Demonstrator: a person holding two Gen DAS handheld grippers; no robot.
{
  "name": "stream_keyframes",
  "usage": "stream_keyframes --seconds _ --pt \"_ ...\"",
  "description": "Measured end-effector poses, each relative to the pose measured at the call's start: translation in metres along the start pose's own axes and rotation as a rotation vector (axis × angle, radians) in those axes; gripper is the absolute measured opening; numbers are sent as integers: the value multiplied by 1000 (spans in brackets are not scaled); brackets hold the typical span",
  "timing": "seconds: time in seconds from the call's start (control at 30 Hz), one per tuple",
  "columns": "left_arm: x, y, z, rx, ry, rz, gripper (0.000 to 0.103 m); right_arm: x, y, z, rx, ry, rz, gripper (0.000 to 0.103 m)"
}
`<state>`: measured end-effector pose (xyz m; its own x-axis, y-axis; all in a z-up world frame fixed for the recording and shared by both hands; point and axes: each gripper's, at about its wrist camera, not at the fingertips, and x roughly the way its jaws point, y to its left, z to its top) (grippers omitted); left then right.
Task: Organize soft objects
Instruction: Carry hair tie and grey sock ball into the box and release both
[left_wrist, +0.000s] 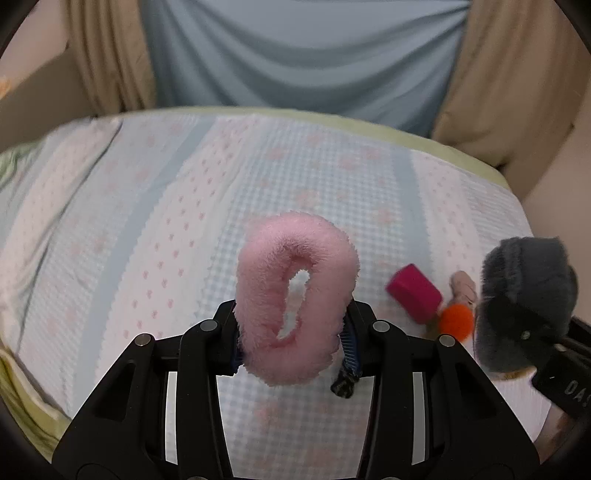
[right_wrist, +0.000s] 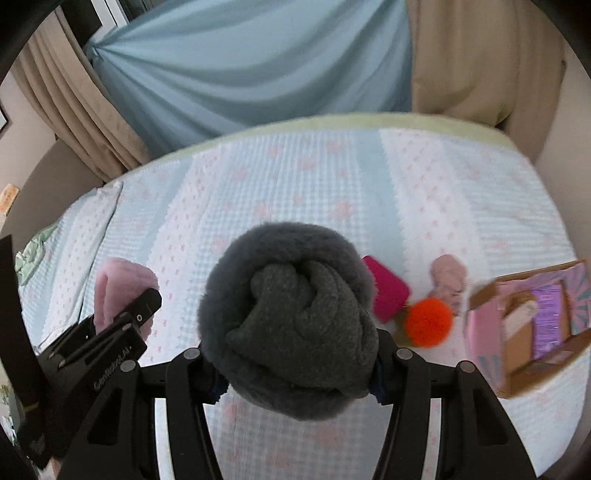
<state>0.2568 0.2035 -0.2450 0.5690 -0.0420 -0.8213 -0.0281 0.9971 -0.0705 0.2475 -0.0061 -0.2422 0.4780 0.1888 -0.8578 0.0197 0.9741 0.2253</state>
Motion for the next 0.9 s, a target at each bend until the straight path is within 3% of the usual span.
stream_keyframes --seconds 0.27,0.53,0.7,0.9 --pt "-71 -60 11 69 -78 -69 38 -89 -46 -11 5 -82 -41 53" --pt "-117 -161 -8 91 -119 -113 38 -153 -142 -27 13 -117 -96 53" --pt "-121 -236 -29 91 -107 -130 38 -179 -209 -34 23 -111 -108 53" --pt "-96 -326 -54 119 -37 -165 38 -184 -290 -31 15 -74 -133 53"
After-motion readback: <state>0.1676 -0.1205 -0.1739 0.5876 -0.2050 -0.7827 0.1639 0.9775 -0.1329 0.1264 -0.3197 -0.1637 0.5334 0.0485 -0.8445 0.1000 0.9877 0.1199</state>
